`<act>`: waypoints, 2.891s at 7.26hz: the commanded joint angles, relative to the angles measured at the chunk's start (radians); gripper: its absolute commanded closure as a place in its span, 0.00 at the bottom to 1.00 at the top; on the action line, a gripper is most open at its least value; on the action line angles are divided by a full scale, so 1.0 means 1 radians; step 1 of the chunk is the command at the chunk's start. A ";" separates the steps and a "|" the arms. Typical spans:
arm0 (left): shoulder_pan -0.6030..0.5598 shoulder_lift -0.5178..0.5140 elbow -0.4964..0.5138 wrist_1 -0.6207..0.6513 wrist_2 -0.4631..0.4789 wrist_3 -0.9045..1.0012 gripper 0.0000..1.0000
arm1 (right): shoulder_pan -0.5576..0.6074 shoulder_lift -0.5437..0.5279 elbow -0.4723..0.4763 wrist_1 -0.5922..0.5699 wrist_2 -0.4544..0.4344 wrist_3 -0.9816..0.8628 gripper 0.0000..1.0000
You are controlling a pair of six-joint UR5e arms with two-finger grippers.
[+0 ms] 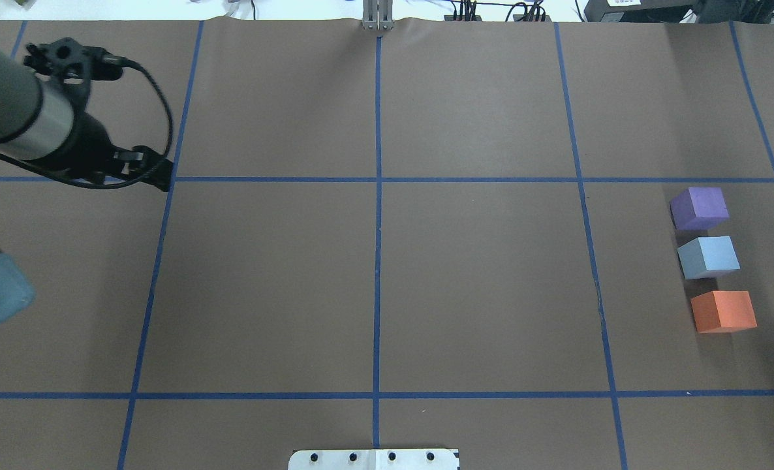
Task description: Place blue block between orange and purple blocks
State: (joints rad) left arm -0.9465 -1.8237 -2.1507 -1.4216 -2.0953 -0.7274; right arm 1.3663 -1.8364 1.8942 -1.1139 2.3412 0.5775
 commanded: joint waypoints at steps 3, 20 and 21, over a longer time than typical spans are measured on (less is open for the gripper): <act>-0.528 0.218 0.278 -0.005 -0.239 0.916 0.00 | 0.218 0.155 -0.007 -0.481 0.014 -0.520 0.00; -0.610 0.411 0.155 -0.006 -0.244 0.918 0.00 | 0.178 0.167 -0.035 -0.475 -0.005 -0.518 0.00; -0.612 0.411 0.126 -0.005 -0.242 0.915 0.00 | 0.178 0.170 -0.037 -0.463 0.000 -0.518 0.00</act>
State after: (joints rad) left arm -1.5567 -1.4134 -1.9927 -1.4270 -2.3382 0.1915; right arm 1.5450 -1.6660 1.8586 -1.5873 2.3374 0.0609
